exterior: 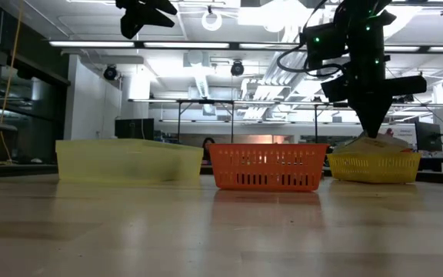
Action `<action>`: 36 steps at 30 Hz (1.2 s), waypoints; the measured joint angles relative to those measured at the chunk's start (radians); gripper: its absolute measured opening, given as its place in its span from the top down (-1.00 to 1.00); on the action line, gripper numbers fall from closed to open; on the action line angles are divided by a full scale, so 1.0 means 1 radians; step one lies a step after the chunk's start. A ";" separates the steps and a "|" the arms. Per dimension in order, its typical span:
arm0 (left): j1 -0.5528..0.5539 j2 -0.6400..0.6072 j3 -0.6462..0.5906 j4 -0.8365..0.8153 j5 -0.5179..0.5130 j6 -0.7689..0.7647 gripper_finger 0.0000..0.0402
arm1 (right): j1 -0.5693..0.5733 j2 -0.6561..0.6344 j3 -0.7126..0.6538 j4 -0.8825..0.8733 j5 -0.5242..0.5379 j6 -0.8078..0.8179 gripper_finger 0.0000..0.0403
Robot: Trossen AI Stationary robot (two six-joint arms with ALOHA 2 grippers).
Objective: Pick and place items into bin
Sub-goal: Put the white card reader box into the yellow bin, then return to Home Position
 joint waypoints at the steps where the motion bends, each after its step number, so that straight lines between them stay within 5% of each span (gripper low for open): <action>1: 0.000 0.000 0.000 0.000 0.000 0.000 0.38 | 0.000 0.000 0.000 0.002 0.000 0.000 0.98; 13: 0.000 0.000 0.000 0.000 0.000 0.000 0.38 | 0.000 0.000 0.000 0.000 0.005 0.002 0.69; 25: 0.000 0.000 0.000 0.000 0.000 0.000 0.38 | 0.001 0.000 0.066 -0.070 0.042 0.119 0.71; 32: 0.000 0.000 0.000 0.000 0.000 0.014 0.38 | 0.015 -0.005 0.247 -0.097 -0.209 0.285 0.97; 36: 0.000 0.000 0.000 0.000 0.000 0.019 0.38 | 0.079 -0.013 0.264 0.026 -0.248 0.395 0.98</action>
